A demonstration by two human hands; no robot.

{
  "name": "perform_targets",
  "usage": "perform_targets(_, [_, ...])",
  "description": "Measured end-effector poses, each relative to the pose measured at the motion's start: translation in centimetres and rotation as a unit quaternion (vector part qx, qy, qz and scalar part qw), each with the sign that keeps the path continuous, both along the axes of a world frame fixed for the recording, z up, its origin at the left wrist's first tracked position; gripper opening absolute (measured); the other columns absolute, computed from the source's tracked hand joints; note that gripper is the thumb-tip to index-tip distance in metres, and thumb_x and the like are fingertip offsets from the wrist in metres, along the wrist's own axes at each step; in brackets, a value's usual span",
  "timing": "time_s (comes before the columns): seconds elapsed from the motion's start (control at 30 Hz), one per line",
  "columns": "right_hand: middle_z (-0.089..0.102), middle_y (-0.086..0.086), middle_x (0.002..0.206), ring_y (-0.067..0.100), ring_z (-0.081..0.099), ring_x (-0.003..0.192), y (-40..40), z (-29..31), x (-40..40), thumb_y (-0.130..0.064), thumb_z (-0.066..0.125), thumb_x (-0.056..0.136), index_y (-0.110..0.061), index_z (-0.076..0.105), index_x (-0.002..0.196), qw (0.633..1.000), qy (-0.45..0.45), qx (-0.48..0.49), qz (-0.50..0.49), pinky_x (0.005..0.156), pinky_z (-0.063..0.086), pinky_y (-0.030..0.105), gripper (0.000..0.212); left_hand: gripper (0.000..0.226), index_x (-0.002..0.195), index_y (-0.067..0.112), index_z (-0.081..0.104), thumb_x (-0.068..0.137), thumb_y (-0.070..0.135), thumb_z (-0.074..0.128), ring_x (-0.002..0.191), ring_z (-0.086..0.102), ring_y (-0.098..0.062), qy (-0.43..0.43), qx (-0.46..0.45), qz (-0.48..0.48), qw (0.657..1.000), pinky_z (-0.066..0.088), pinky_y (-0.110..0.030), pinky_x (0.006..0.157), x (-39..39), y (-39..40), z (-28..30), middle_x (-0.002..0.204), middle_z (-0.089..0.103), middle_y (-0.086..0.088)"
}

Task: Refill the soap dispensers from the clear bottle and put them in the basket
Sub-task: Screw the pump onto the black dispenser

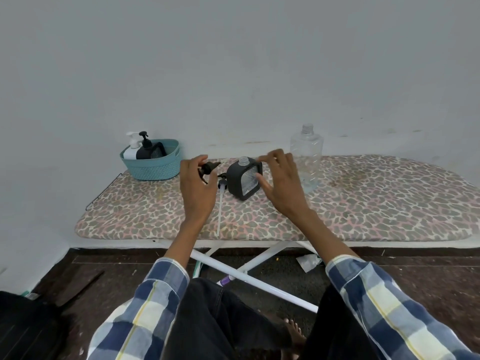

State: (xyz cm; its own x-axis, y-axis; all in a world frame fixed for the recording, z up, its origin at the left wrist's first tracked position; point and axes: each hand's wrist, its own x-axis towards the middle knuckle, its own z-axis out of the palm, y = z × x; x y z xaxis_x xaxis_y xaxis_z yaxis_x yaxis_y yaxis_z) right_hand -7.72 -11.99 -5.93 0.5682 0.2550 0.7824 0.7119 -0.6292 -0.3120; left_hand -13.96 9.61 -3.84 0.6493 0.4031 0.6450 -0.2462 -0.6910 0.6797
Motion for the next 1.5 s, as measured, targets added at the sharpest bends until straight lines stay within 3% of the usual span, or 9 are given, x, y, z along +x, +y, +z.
perform_targets(0.13, [0.055, -0.002, 0.135, 0.025, 0.049, 0.118, 2.3, 3.6, 0.1, -0.032, 0.077, 0.093, -0.026, 0.06, 0.139, 0.998, -0.013, -0.047, 0.039, 0.094, 0.045, 0.04, 0.049, 0.051, 0.138, 0.021, 0.055, 0.093, 0.018, 0.08, 0.104, 0.063, -0.008, -0.057, -0.007, -0.061, 0.996, 0.05, -0.015, 0.087, -0.1, -3.0, 3.1, 0.117, 0.064, 0.001])
perform_targets(0.33, [0.07, -0.009, 0.125, 0.023, 0.052, 0.105, 3.5, 5.9, 0.8, -0.018, 0.073, 0.095, -0.023, 0.065, 0.134, 0.999, -0.017, -0.006, 0.05, 0.086, 0.044, 0.047, 0.04, 0.064, 0.143, 0.023, 0.048, 0.091, 0.017, 0.084, 0.107, 0.069, -0.01, -0.077, -0.056, -0.111, 0.989, 0.054, -0.024, 0.088, 0.5, -4.8, 4.7, 0.112, 0.07, 0.003])
perform_targets(0.5, [0.071, -0.005, 0.116, 0.025, 0.053, 0.1, 3.2, 6.3, 0.6, -0.017, 0.065, 0.097, -0.02, 0.065, 0.136, 0.998, -0.031, -0.026, 0.047, 0.082, 0.039, 0.043, 0.039, 0.064, 0.145, 0.019, 0.047, 0.091, 0.013, 0.082, 0.109, 0.068, -0.004, -0.081, -0.048, -0.125, 0.988, 0.047, -0.01, 0.083, 0.9, -5.4, 4.3, 0.119, 0.071, 0.003])
perform_targets(0.8, [0.072, -0.004, 0.121, 0.02, 0.058, 0.116, 2.5, 6.7, 1.7, -0.027, 0.067, 0.098, -0.024, 0.06, 0.135, 0.981, 0.159, 0.068, 0.084, 0.103, 0.046, 0.049, 0.037, 0.055, 0.153, 0.027, 0.039, 0.105, 0.04, 0.062, 0.135, 0.046, -0.01, -0.006, -0.139, -0.067, 0.988, 0.042, -0.026, 0.111, 3.1, -5.8, -2.6, 0.148, 0.046, 0.003])
perform_targets(0.87, [0.073, -0.004, 0.122, 0.017, 0.063, 0.117, 2.3, 6.9, 2.0, -0.03, 0.064, 0.099, -0.024, 0.059, 0.136, 0.97, 0.189, 0.096, 0.114, 0.101, 0.05, 0.039, 0.037, 0.059, 0.156, 0.027, 0.036, 0.105, 0.046, 0.059, 0.137, 0.043, -0.011, 0.047, -0.14, -0.065, 0.987, 0.036, -0.016, 0.108, 3.8, -5.6, -4.1, 0.152, 0.043, 0.001])
perform_targets(0.97, [0.074, -0.002, 0.122, 0.012, 0.069, 0.113, 2.0, 7.9, 2.3, -0.02, 0.063, 0.103, -0.017, 0.061, 0.135, 0.953, 0.234, 0.131, 0.14, 0.099, 0.05, 0.023, 0.032, 0.062, 0.157, 0.028, 0.036, 0.106, 0.06, 0.05, 0.138, 0.05, -0.019, 0.089, -0.147, -0.082, 0.982, 0.044, -0.028, 0.11, 4.6, -5.6, -5.9, 0.153, 0.048, 0.001])
perform_targets(1.1, [0.075, -0.002, 0.119, 0.015, 0.071, 0.112, 2.0, 8.7, 3.0, -0.021, 0.06, 0.105, -0.015, 0.063, 0.129, 0.95, 0.243, 0.148, 0.132, 0.109, 0.051, 0.043, 0.025, 0.063, 0.161, 0.028, 0.031, 0.109, 0.061, 0.039, 0.14, 0.051, -0.022, 0.08, -0.126, -0.1, 0.984, 0.048, -0.039, 0.112, 5.0, -5.4, -7.4, 0.159, 0.047, 0.0])
perform_targets(1.37, [0.074, 0.001, 0.124, 0.016, 0.069, 0.115, 2.0, 8.9, 3.0, -0.027, 0.058, 0.109, -0.012, 0.06, 0.13, 0.944, 0.238, 0.192, 0.122, 0.101, 0.051, 0.026, 0.026, 0.068, 0.166, 0.026, 0.025, 0.107, 0.058, 0.025, 0.156, 0.032, -0.027, 0.094, -0.113, -0.087, 0.985, 0.034, -0.043, 0.125, 5.1, -5.4, -7.7, 0.17, 0.031, -0.007])
perform_targets(1.5, [0.073, -0.004, 0.123, 0.018, 0.071, 0.109, 2.0, 8.3, 3.1, -0.035, 0.059, 0.107, -0.014, 0.062, 0.13, 0.948, 0.246, 0.178, 0.098, 0.102, 0.054, 0.047, 0.031, 0.059, 0.164, 0.027, 0.032, 0.112, 0.053, 0.024, 0.15, 0.041, -0.027, 0.08, -0.118, -0.094, 0.985, 0.042, -0.054, 0.12, 5.7, -4.7, -8.3, 0.165, 0.039, -0.005])
